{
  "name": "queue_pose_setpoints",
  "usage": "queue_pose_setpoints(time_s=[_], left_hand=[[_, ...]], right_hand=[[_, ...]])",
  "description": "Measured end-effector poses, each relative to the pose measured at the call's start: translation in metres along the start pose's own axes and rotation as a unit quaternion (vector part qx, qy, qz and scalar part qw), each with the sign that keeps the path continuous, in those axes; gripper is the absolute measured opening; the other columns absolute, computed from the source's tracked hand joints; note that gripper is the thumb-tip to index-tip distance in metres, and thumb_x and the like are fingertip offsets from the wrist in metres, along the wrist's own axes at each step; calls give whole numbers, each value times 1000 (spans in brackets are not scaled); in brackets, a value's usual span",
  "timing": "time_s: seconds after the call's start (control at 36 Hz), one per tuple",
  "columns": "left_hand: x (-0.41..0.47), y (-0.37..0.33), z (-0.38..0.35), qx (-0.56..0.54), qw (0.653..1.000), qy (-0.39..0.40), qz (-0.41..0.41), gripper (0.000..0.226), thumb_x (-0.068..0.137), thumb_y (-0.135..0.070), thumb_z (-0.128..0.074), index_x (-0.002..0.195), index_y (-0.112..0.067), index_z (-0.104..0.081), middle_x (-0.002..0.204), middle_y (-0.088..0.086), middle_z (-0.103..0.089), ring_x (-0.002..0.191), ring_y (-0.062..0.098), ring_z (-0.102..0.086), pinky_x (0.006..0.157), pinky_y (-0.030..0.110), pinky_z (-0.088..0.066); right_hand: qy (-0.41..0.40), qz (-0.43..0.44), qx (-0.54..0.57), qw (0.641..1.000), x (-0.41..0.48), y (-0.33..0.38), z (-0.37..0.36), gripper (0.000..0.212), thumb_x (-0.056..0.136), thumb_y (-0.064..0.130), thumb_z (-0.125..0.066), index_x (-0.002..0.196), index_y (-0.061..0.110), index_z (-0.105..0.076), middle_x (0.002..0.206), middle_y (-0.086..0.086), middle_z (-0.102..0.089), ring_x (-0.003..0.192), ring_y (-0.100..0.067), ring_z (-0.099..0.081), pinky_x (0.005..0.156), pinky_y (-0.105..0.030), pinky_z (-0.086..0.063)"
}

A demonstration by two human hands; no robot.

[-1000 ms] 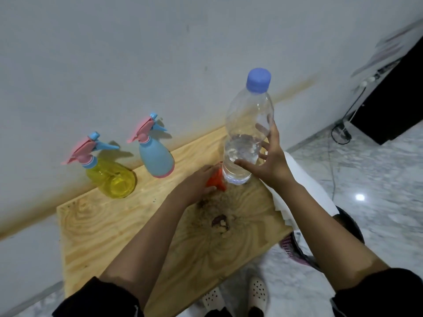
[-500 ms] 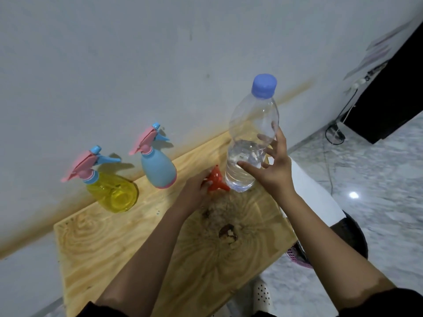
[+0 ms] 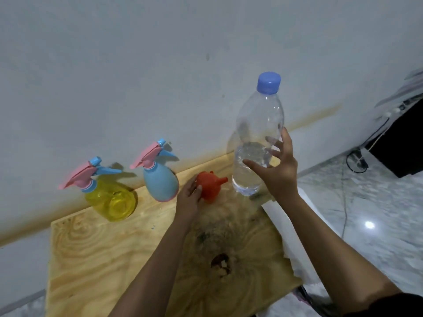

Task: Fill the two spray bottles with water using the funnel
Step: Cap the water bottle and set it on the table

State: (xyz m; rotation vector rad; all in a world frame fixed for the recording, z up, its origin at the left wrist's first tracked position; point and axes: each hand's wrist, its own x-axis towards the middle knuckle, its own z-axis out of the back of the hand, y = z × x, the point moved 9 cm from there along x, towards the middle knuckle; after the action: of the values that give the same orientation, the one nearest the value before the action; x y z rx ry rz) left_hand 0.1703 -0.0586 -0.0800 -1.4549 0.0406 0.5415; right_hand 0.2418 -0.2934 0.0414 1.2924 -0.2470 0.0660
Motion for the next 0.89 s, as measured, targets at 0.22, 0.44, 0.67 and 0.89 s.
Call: queue_pose_setpoints(time_s=[0.22,0.44,0.67,0.89], left_hand=[[28,7,-7,-162,982,-60,74,44,100,-3,-39,141,-18,-40,145,4,-40,134,24,-38,107,43,-40],[43,13,-11,-169,979,-98,64,46,91,-28,-61,134,-16,-50,136,5,-50,122,21,-49,104,39,-42],[44,-1,-16,45,992,-114,-28,78,71,-22,-82,138,-20,-42,133,2,-45,115,17,-47,101,34,-43],[49,-9,-24,174,977,-106,-59,74,84,-36,-69,145,-19,-32,142,7,-33,125,22,-39,98,22,-31]], right_hand=[[13,47,-32,998,45,-5,-9,106,58,30,-88,144,28,-26,126,11,-51,108,-7,-58,84,-24,-55],[37,59,-2,998,65,-9,-19,102,60,50,-79,143,32,-22,130,11,-48,115,-12,-56,82,-17,-53],[46,76,-18,996,74,-14,-25,104,63,47,-79,146,18,-22,134,6,-47,118,-14,-53,82,-13,-51],[62,77,-21,995,83,-19,-31,104,66,35,-83,146,17,-19,143,-9,-44,119,-11,-49,76,-2,-46]])
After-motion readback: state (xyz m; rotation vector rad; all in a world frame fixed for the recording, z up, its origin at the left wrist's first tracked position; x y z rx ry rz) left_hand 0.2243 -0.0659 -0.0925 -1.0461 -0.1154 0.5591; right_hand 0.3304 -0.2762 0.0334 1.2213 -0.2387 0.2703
